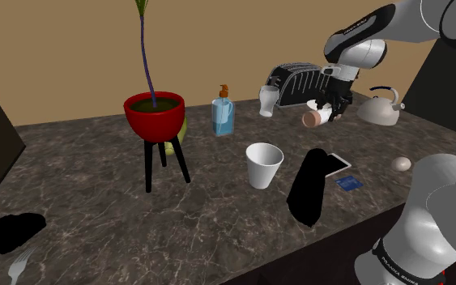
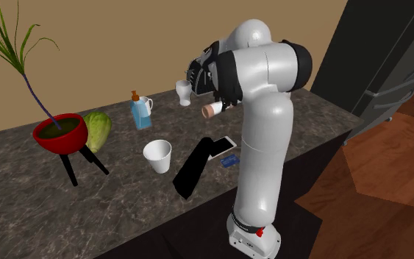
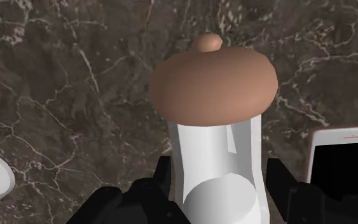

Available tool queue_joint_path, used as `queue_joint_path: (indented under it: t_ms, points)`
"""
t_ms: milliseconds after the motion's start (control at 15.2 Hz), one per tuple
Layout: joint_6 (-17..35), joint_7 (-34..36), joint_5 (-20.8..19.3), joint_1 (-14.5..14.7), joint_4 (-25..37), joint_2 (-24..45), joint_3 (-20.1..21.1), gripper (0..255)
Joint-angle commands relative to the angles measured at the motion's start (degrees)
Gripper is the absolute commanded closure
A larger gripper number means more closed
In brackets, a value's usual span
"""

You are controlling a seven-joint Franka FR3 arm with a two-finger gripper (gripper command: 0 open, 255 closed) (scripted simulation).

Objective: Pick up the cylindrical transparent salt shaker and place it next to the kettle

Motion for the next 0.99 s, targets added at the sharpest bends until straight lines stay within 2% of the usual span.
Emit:
queue_joint_path:
  t_ms: [0,462,924]
  points:
    - [-1.16,1.38,-1.68,0.72,0.84,-1.51,-0.4,255]
    - [-5.64,5.58,-6.75,1.98,4.27,-6.31,-0.38,255]
    - [-10.6,8.35,-9.76,2.12,8.44,-9.35,0.67,255]
